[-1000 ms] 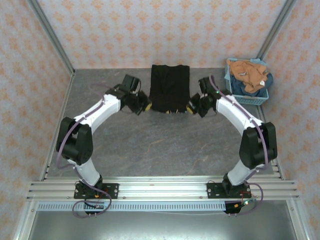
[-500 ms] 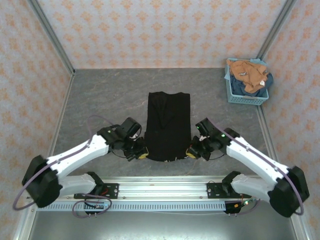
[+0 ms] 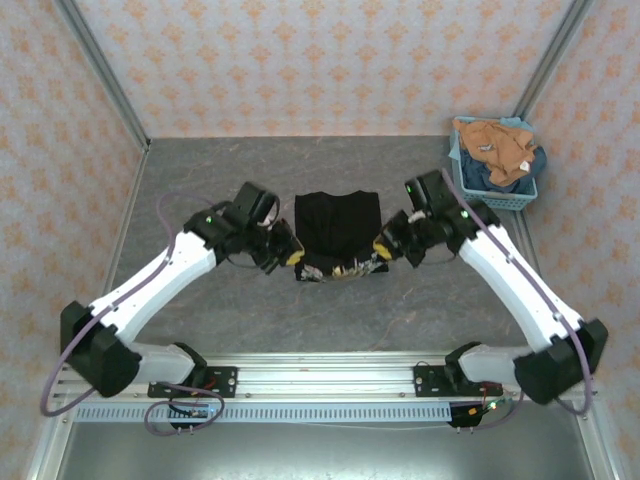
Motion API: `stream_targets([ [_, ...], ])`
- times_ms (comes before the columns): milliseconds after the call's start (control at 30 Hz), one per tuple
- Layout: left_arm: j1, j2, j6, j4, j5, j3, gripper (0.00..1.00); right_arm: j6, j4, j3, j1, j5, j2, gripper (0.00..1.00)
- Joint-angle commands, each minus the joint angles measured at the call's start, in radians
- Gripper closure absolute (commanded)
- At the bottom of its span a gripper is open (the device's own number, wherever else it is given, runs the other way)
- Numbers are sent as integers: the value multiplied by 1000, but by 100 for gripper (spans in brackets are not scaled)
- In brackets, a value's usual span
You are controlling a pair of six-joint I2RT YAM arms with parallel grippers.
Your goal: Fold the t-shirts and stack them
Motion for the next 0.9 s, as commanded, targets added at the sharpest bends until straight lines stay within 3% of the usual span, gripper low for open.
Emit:
stream_targets([
  [0, 84, 108, -19, -36, 28, 137, 96, 10, 51, 104, -62, -38, 125, 100],
  [133, 182, 332, -2, -18, 51, 326, 95, 29, 153, 251, -142, -48, 353, 100],
  [300, 252, 731, 19, -45, 55, 662, 95, -38, 169, 630, -179, -21, 768, 100],
  [367, 266, 862, 31, -39, 47, 789, 82, -82, 91, 820, -190, -5, 941, 96],
  [500, 299, 1020, 90, -7, 6, 1016, 54, -146, -5, 1127, -204, 55, 1169, 66],
  [600, 299, 994, 149, -3, -7, 1073, 43, -172, -66, 1204, -213, 117, 1188, 54],
  [667, 294, 919, 197, -47, -48, 1034, 43, -200, -66, 1174, -212, 146, 1144, 51],
  [767, 270, 690, 193, 27, -95, 764, 43, -252, -28, 1035, -212, 157, 1015, 50],
  [867, 200, 447, 94, 123, -114, 442, 46, -288, 47, 776, -213, 160, 816, 54],
])
